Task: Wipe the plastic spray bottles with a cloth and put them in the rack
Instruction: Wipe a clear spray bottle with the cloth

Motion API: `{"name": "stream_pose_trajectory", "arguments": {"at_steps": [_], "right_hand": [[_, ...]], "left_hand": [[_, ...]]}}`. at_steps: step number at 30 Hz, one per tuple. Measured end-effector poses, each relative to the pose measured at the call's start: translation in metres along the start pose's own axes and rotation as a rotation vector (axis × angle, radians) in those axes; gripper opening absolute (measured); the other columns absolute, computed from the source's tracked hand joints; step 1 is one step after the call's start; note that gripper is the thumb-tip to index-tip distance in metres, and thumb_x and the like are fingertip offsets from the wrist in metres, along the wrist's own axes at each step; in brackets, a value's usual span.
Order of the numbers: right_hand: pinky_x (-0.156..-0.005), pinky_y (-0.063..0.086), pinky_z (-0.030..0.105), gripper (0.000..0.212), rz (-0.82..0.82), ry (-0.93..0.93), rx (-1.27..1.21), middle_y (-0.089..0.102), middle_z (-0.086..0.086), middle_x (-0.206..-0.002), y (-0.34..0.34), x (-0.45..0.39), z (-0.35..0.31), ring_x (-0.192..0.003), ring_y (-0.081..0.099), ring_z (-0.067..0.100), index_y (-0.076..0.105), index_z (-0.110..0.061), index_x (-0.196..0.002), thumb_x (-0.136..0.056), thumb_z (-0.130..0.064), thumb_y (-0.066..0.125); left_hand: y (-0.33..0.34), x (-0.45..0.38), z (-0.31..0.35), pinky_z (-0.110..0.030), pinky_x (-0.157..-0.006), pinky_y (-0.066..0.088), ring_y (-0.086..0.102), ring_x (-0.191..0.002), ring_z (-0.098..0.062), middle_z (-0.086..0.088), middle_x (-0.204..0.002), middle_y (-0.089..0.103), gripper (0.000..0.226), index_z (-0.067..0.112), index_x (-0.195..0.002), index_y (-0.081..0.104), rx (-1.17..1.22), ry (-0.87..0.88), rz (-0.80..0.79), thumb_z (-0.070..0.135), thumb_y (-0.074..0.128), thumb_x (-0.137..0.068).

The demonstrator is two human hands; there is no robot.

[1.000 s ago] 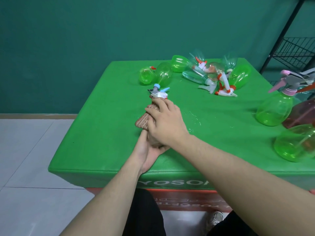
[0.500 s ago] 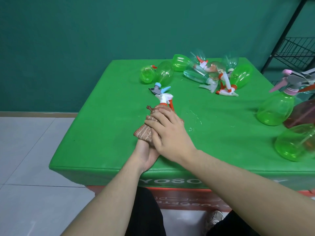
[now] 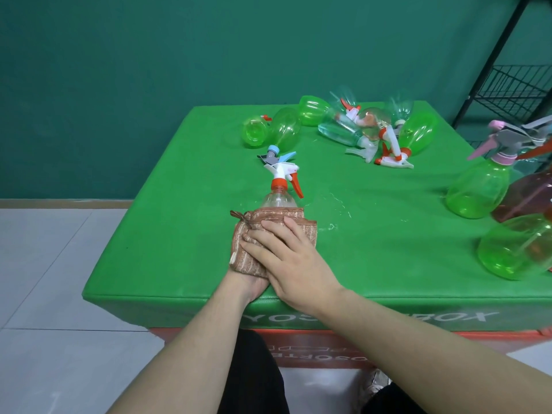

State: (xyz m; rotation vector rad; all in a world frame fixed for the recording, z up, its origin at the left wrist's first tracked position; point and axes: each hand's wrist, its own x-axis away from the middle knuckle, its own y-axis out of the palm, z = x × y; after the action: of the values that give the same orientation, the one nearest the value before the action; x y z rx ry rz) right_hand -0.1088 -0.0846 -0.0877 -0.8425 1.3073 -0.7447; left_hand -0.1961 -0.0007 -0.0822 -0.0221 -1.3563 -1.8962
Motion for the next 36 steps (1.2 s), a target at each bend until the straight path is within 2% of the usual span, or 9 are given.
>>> {"name": "stream_pose_trajectory", "arguments": {"at_steps": [2,5,9,13,19,22,25,31,36], "right_hand": [[-0.124,0.018,0.049,0.047,-0.020,0.010,-0.018,0.057,0.004,-0.143,-0.003,-0.006,0.002,-0.139,0.042,0.028,0.059,-0.019,-0.139,-0.096,-0.027,0.044],[-0.123,0.022,0.049,0.044,-0.010,0.068,-0.054,0.060,0.003,-0.139,-0.007,-0.021,0.005,-0.135,0.046,0.029,0.062,-0.021,-0.137,-0.097,-0.030,0.046],[-0.117,0.031,0.049,0.042,-0.021,0.146,-0.075,0.066,0.003,-0.128,-0.015,-0.046,0.012,-0.127,0.050,0.029,0.067,-0.019,-0.128,-0.092,-0.032,0.050],[-0.112,0.038,0.047,0.052,-0.067,0.339,-0.152,0.068,0.004,-0.126,-0.018,-0.067,0.023,-0.125,0.053,0.029,0.073,-0.017,-0.118,-0.086,-0.039,0.039],[-0.116,0.026,0.044,0.049,-0.149,0.582,-0.202,0.040,-0.001,-0.157,-0.020,-0.070,0.037,-0.141,0.031,0.023,0.060,-0.028,-0.137,-0.093,-0.041,0.043],[-0.110,0.033,0.045,0.049,-0.077,0.610,-0.171,0.049,-0.003,-0.150,-0.017,-0.066,0.030,-0.136,0.039,0.022,0.064,-0.028,-0.132,-0.092,-0.042,0.039],[-0.109,0.040,0.044,0.049,-0.016,0.561,-0.229,0.061,-0.001,-0.136,-0.013,-0.060,0.022,-0.131,0.046,0.023,0.071,-0.024,-0.122,-0.089,-0.039,0.038],[-0.115,0.032,0.053,0.042,-0.005,0.352,-0.198,0.062,0.004,-0.133,-0.010,-0.041,0.013,-0.133,0.044,0.031,0.071,-0.017,-0.123,-0.094,-0.031,0.043],[-0.125,0.017,0.052,0.045,0.014,0.199,-0.135,0.056,0.003,-0.144,-0.007,-0.008,0.001,-0.141,0.038,0.030,0.061,-0.020,-0.138,-0.097,-0.027,0.043]], "left_hand": [[0.004,0.002,-0.001,-0.033,-0.081,0.056,0.074,-0.077,-0.015,-0.007,-0.086,0.077,0.035,0.008,-0.108,0.060,-0.011,0.020,-0.002,0.024,0.029,-0.111],[0.008,0.001,-0.008,-0.034,-0.106,0.040,0.061,-0.107,-0.015,-0.004,-0.119,0.063,0.036,0.012,-0.118,0.057,0.008,0.110,0.001,0.012,0.023,-0.109],[0.012,0.004,-0.005,-0.032,-0.084,0.059,0.072,-0.102,-0.017,-0.006,-0.116,0.073,0.030,0.013,-0.122,0.059,-0.036,0.112,-0.102,0.014,0.033,-0.106],[0.014,-0.003,0.004,-0.050,-0.111,0.044,0.057,-0.132,-0.026,-0.011,-0.137,0.064,0.043,0.020,-0.139,0.055,-0.224,0.024,-0.169,0.031,0.045,-0.099],[0.004,-0.011,0.002,-0.050,-0.092,0.053,0.070,-0.112,-0.026,-0.015,-0.127,0.070,0.046,0.012,-0.137,0.056,-0.272,0.011,-0.131,0.030,0.022,-0.111],[0.006,-0.010,0.001,-0.051,-0.092,0.053,0.070,-0.110,-0.027,-0.014,-0.125,0.071,0.045,0.012,-0.132,0.059,-0.256,0.026,-0.116,0.028,0.024,-0.110],[0.008,-0.009,0.002,-0.049,-0.091,0.055,0.069,-0.112,-0.027,-0.016,-0.130,0.068,0.043,0.012,-0.132,0.060,-0.181,0.005,-0.136,0.022,0.028,-0.105],[0.010,-0.004,0.001,-0.036,-0.093,0.059,0.070,-0.113,-0.022,-0.013,-0.129,0.068,0.034,0.011,-0.130,0.060,-0.143,0.026,-0.145,0.024,0.042,-0.105],[0.004,-0.002,-0.001,-0.030,-0.059,0.062,0.077,-0.075,-0.019,-0.012,-0.088,0.078,0.033,0.007,-0.108,0.063,-0.162,0.004,-0.014,0.029,0.038,-0.109]]}}
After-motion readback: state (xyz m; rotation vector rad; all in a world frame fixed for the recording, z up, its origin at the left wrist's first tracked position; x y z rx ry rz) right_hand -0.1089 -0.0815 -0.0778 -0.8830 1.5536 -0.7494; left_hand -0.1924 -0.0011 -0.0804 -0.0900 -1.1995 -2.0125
